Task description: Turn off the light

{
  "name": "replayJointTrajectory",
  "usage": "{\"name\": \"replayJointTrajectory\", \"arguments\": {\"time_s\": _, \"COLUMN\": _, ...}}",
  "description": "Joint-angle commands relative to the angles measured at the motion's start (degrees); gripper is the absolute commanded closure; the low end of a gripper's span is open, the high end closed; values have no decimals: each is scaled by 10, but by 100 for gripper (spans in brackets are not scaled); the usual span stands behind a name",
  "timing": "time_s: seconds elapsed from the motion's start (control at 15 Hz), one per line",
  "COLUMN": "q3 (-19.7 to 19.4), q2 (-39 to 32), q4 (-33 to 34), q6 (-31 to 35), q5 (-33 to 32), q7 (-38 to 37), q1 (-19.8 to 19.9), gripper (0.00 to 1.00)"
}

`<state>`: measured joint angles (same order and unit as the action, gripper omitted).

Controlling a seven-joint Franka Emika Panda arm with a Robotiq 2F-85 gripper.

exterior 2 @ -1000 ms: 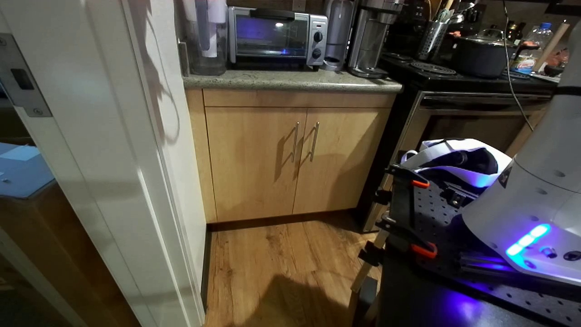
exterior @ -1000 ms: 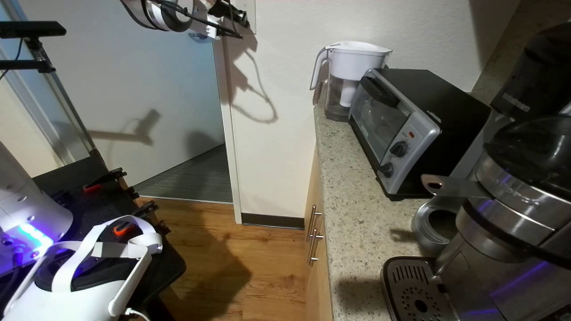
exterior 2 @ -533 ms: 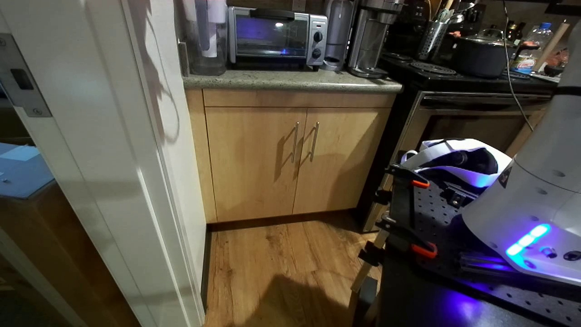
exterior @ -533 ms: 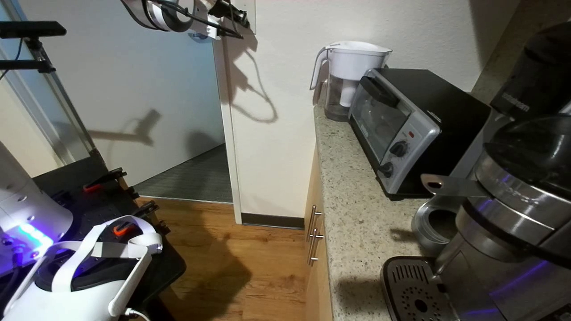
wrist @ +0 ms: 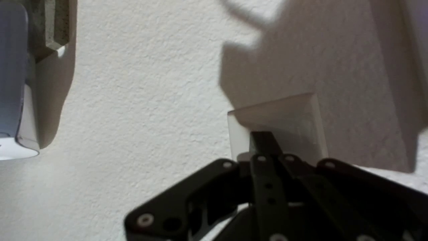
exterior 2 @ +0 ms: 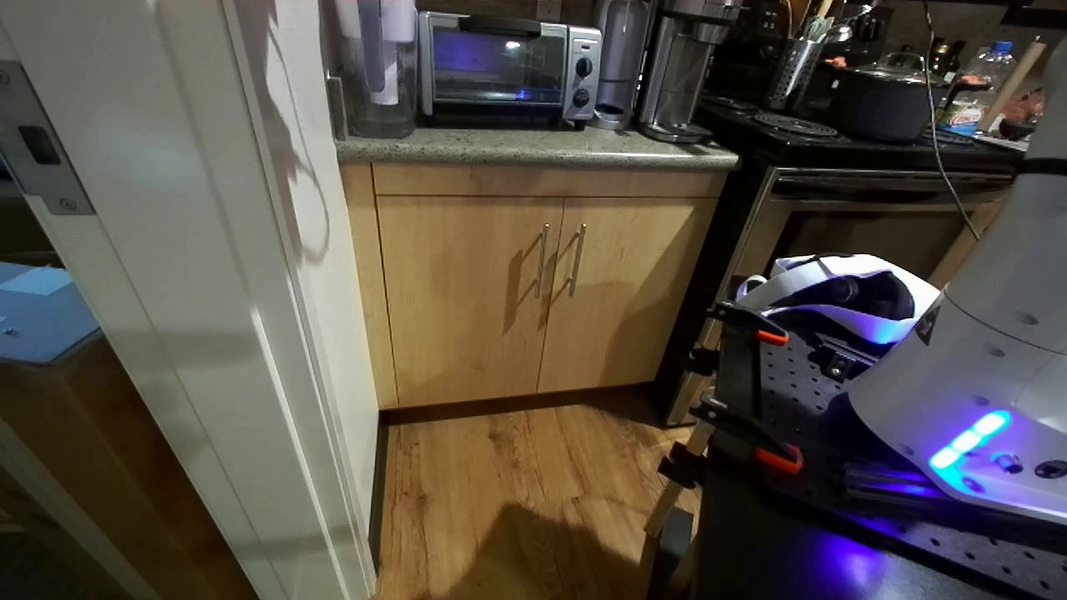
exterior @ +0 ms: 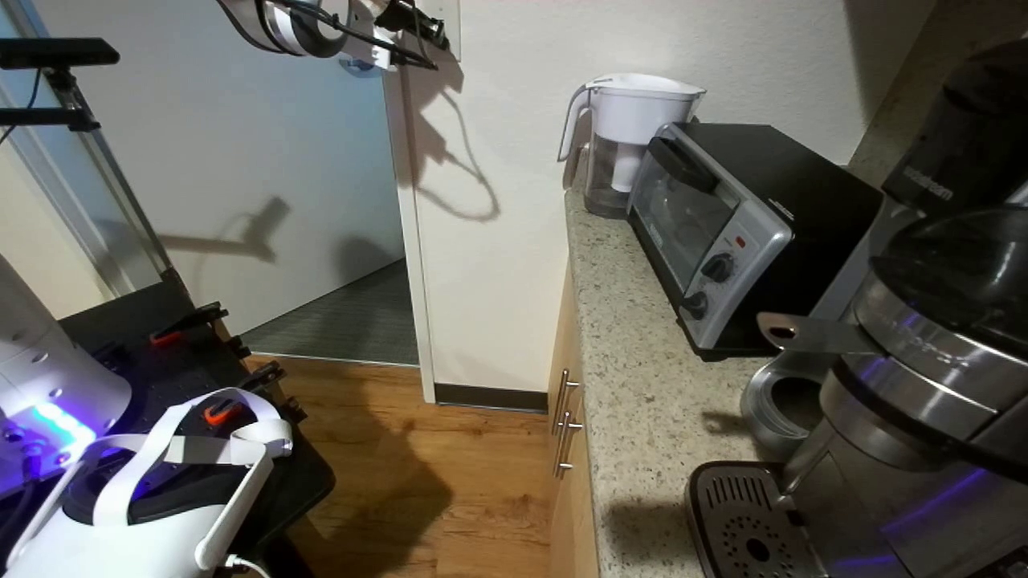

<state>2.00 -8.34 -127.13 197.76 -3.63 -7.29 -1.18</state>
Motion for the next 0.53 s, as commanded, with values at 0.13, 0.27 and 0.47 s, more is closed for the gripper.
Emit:
{"name": "replayJointTrajectory", "arguments": {"time_s": 0.13, "q3": 20, "q2": 19, "q4": 20, "q6": 9, "q5": -14, "q7": -19, "q1": 6, "gripper": 100}}
{"name": "replayJointTrajectory", "arguments": {"time_s": 0.27, "q3": 23, "q2": 24, "q4": 17, "q6": 11, "q5": -17, "q7": -22, "q1": 9, "gripper": 100}}
{"name": "replayJointTrajectory", "arguments": {"time_s": 0.47, "q3": 29, "q2": 29, "q4": 16, "q6": 12, "q5": -20, "q7": -25, "q1": 16, "gripper": 100}}
